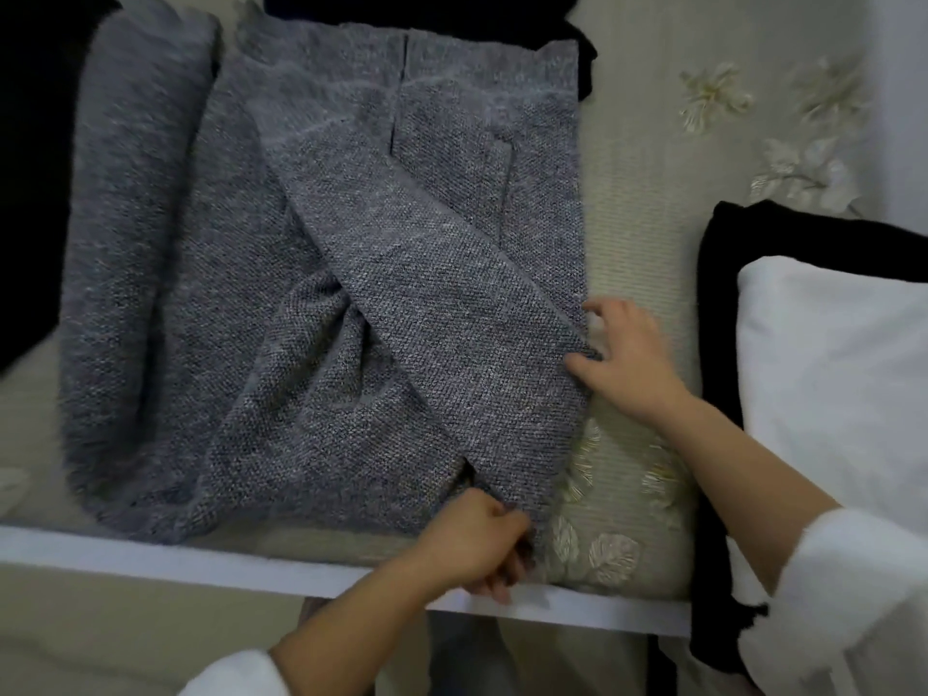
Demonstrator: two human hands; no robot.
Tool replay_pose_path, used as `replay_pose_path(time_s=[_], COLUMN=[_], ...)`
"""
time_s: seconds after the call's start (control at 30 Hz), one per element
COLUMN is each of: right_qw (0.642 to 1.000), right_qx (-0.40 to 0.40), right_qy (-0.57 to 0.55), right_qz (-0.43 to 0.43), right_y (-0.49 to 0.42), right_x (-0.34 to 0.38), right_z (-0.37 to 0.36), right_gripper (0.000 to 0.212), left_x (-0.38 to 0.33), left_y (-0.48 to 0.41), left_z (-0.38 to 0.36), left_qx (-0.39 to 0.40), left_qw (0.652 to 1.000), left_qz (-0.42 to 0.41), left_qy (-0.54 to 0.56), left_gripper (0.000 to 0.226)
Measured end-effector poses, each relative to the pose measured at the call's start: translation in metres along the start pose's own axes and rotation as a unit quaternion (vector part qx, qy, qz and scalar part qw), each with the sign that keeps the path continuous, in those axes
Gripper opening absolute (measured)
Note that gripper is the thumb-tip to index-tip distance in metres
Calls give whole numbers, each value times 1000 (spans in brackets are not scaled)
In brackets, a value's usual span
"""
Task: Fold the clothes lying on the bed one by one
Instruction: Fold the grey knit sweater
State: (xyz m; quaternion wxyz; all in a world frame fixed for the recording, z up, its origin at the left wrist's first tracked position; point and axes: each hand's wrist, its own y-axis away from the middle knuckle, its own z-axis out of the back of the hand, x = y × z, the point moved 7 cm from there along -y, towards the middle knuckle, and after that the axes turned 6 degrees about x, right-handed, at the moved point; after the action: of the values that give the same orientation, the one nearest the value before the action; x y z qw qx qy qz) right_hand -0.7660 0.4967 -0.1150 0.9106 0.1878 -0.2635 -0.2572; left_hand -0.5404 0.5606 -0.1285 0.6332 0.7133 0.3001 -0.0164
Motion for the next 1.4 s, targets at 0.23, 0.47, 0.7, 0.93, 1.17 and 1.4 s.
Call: replay_pose_path(time_s=[0.23,0.47,0.7,0.93,1.17,1.4], right_qw=[974,988,964,947,989,944], right_qx=[160,99,226,224,120,4], right_qy=[117,24,141,230,88,-324], right_qz=[113,118,15,-27,8,-70], right_y=[4,-30,-75,-84,-81,-90], right_x=[88,199,267,268,257,230], right_z=[-45,-47,-109,-123,-86,-33], right_gripper=[85,85,114,116,81,32], left_x=[-34,14,42,12,-81,-7], left_y=[58,145,146,139,168,75], left_z=[126,324,434,467,381,281], left_qx=[-196,-568,-542,-489,-448,-216], left_qw=[962,809,838,837,728,767], left_qz=[-155,-146,-56,-185,-457,-296], left_qy=[114,49,30,161,-245,-527], left_gripper=[19,26,70,27,17,61])
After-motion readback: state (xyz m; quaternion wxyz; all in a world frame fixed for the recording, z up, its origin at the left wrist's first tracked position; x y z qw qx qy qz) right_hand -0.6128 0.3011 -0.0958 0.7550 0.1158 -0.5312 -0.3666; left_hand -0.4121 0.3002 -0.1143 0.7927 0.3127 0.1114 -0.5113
